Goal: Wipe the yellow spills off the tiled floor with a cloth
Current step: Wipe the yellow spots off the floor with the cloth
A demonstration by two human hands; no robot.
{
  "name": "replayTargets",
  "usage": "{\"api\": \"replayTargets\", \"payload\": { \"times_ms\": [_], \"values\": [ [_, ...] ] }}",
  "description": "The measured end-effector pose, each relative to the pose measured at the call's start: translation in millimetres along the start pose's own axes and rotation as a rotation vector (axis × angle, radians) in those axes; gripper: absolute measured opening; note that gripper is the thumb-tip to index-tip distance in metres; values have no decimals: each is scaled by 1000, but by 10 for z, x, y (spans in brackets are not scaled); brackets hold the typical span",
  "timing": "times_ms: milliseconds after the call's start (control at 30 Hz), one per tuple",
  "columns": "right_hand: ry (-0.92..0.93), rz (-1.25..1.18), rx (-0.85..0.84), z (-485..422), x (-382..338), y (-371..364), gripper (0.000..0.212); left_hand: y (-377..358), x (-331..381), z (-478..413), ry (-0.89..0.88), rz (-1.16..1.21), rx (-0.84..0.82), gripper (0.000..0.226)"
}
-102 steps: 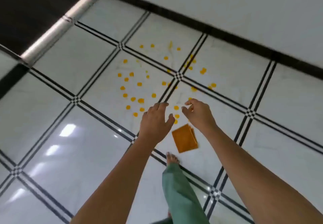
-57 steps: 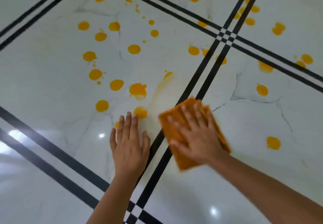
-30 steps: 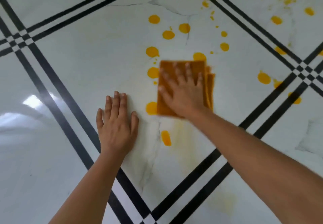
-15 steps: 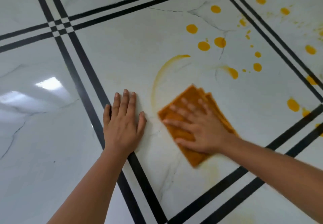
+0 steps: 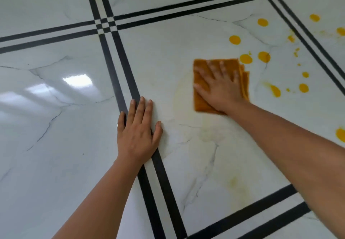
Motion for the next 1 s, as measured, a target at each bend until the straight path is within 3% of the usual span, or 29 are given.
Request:
{"api": "replayTargets", "payload": {
  "times_ms": [67,167,200,233,333,367,400,467,533,567,667,700,800,833,900,933,1000],
  "values": [
    [78,11,-5,-30,-462,-23,60,11,-13,-35,5,8,22,72],
    [547,50,-1,756,-766,-154,60,16,-38,-24,14,19,28,71],
    [601,74,1,898,-616,-149,59,14,-30,-20,12,20,25,72],
    [584,89,10,806,-461,-119,61,14,-32,-24,13,18,24,72],
    [122,9,3,-46,-267,-2,65,3,-23,-94,6,5,24,73],
    [60,21,-22,-206,-434,-18,62,9,-22,-125,6,9,28,73],
    [93,17,-25,-228,-664,-15,60,18,-32,-152,8,13,34,74],
    [352,30,-22,62,-976,-85,62,33,-78,-175,20,16,35,75],
    [547,54,-6,510,-835,-118,63,43,-99,-172,12,12,23,75],
    [531,60,2,490,-659,-94,64,39,-100,-170,9,7,17,76],
    [93,-6,-40,-113,-340,-9,60,23,-63,-203,6,0,2,76],
    [25,-6,-59,-201,-441,-25,58,10,-26,-217,-3,-1,-2,76],
    [317,26,3,379,-908,-72,58,-21,50,-156,-17,2,-16,76],
    [439,36,12,744,-887,-135,58,-28,73,-109,-22,3,-23,76],
    [516,53,-9,1169,-544,-174,57,-50,155,15,-61,-10,-56,75],
    [479,67,1,1078,-350,-171,58,-66,200,61,-84,-19,-73,75],
    [176,32,14,613,-113,-56,63,-97,289,111,-103,-24,-94,74]
  ]
}}
Point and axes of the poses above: each hand's wrist, its own z-axis away from the middle knuckle, its own y-axis out of the back of the hand, x = y × z, the point moved 8 cm from there along -z, towards the middle knuckle, and after that the axes turned 1 degree about x, right-handed, at the moved point
